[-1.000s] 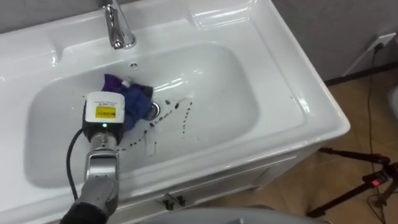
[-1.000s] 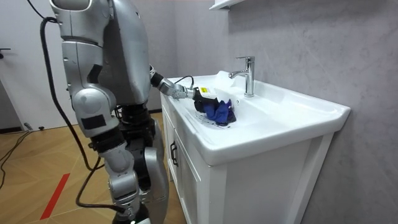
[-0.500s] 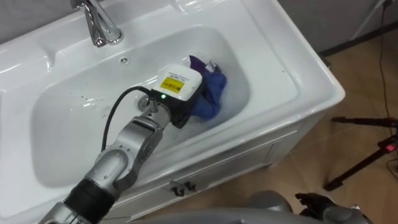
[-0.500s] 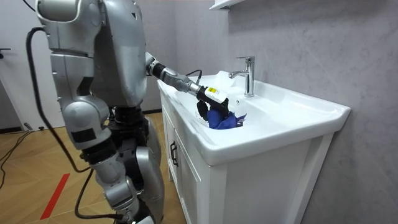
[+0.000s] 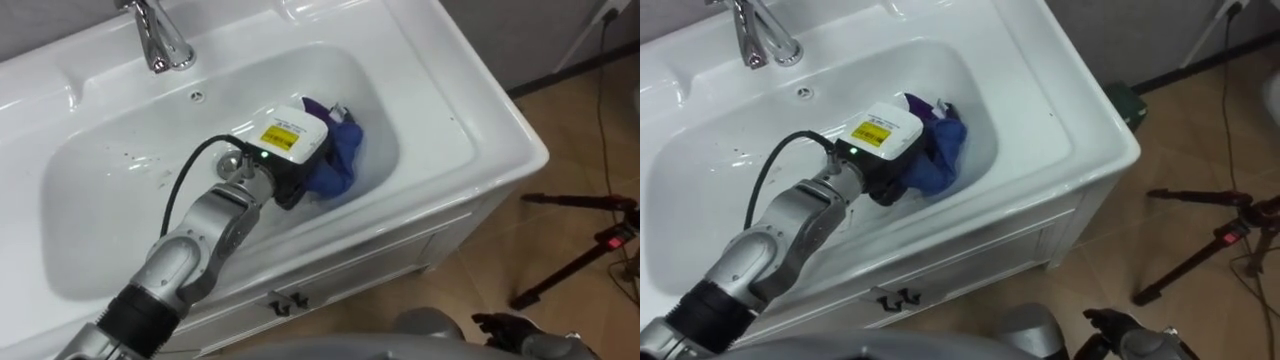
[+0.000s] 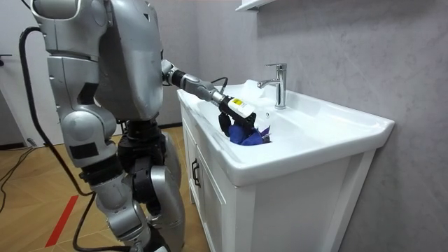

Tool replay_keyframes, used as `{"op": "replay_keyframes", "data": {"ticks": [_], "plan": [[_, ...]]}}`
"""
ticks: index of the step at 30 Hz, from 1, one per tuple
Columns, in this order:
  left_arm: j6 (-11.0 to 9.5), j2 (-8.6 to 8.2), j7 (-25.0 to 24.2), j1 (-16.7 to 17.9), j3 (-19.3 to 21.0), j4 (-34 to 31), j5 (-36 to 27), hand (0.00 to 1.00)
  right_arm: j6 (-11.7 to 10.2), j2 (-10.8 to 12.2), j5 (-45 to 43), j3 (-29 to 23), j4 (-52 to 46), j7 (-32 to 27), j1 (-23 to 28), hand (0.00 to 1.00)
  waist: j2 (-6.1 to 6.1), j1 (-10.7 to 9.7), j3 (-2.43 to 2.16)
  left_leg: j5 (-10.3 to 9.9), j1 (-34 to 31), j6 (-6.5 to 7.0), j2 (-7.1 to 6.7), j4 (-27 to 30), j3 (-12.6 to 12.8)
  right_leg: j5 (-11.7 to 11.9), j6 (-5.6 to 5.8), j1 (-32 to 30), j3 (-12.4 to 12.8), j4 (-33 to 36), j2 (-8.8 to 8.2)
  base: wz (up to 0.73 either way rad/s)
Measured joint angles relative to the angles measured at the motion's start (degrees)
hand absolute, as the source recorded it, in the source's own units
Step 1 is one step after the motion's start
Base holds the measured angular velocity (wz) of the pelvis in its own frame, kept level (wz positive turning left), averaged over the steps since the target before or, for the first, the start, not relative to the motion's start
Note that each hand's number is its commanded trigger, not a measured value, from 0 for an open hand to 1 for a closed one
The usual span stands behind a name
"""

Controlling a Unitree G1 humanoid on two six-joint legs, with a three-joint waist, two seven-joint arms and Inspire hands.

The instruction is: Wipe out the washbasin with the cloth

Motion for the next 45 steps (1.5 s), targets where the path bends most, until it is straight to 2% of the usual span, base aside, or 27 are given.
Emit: {"op": "replay_keyframes", "data": {"ticks": [3,7,11,17,22,28,35,38,42,45], "plan": [[-0.2,-0.37,-1.0,-0.4,0.2,0.0,-0.1,1.00,-0.1,0.0,0.0,-0.1,0.4,0.0,-0.1,0.00,0.08,-0.1,0.02,0.0,0.1,0.00,0.01,0.0,0.2,0.0,0.00,0.1,0.0,0.0,0.01,0.00],[-0.2,-0.63,-3.4,-1.3,0.1,0.0,-1.1,1.00,0.0,0.0,0.1,-0.1,2.0,0.1,-0.2,0.00,0.82,-0.1,0.16,0.0,0.3,0.04,0.18,0.1,1.5,0.0,0.00,0.1,0.2,0.0,-0.01,-0.02],[0.3,-0.73,-5.9,-1.4,0.7,0.0,-3.5,1.00,0.1,0.0,0.3,-0.1,2.2,0.7,-0.2,0.00,1.47,-0.1,0.17,0.0,0.5,0.04,0.14,0.1,1.4,-0.1,-0.08,0.1,0.3,0.2,-0.11,-0.03],[3.1,-2.59,-10.8,-1.4,2.4,0.5,-4.6,1.00,2.5,-0.2,-1.4,-0.3,1.1,2.6,-0.9,0.00,1.44,0.2,0.15,0.0,1.0,0.03,-0.07,0.1,1.5,-1.6,-0.39,-0.5,0.2,3.0,-0.53,0.01],[5.6,-2.74,-14.9,-1.0,4.0,1.1,-5.4,1.00,4.7,-0.5,-1.7,-4.0,-0.9,3.8,-0.8,0.00,2.24,0.1,-0.34,0.0,1.6,0.02,0.15,0.1,1.6,-2.2,-0.85,-0.4,0.2,3.7,-0.38,-0.02],[8.4,-2.75,-20.3,-0.4,6.5,2.3,-5.2,1.00,5.7,-1.4,-2.0,-6.0,-3.0,4.0,-0.2,0.00,2.48,0.2,-0.31,0.0,2.3,0.01,0.41,1.3,1.7,-2.7,-1.14,0.8,0.1,4.1,-0.38,0.00],[11.0,-2.74,-23.5,2.5,11.2,3.7,-4.9,1.00,7.8,-2.4,-5.8,-7.1,-5.9,4.2,0.2,0.00,2.49,1.6,-0.34,0.0,2.2,-0.01,0.94,2.1,2.4,-3.2,-1.69,0.8,0.0,4.7,-0.18,-0.02],[12.0,-2.74,-23.6,2.6,12.0,4.9,-4.9,1.00,8.5,-2.4,-6.2,-7.9,-6.4,4.2,0.3,0.00,2.40,1.8,-0.38,0.0,2.2,-0.02,1.01,2.4,2.4,-3.6,-1.86,0.7,0.0,5.1,-0.22,0.01],[12.4,-2.74,-24.0,2.9,12.8,5.3,-4.8,1.00,9.0,-2.4,-6.2,-8.0,-6.8,4.2,0.4,0.00,2.25,1.8,-0.44,0.0,1.3,-0.02,1.36,4.1,2.4,-3.8,-2.09,0.7,-0.3,5.3,-0.16,0.01],[12.7,-2.74,-23.9,3.2,13.8,6.6,-4.1,1.00,9.0,-2.4,-7.1,-8.0,-6.7,4.2,0.5,0.00,1.86,2.2,-0.67,-0.1,1.4,-0.02,1.45,4.2,2.4,-4.0,-2.35,0.7,0.0,5.8,0.06,-0.01]]}}
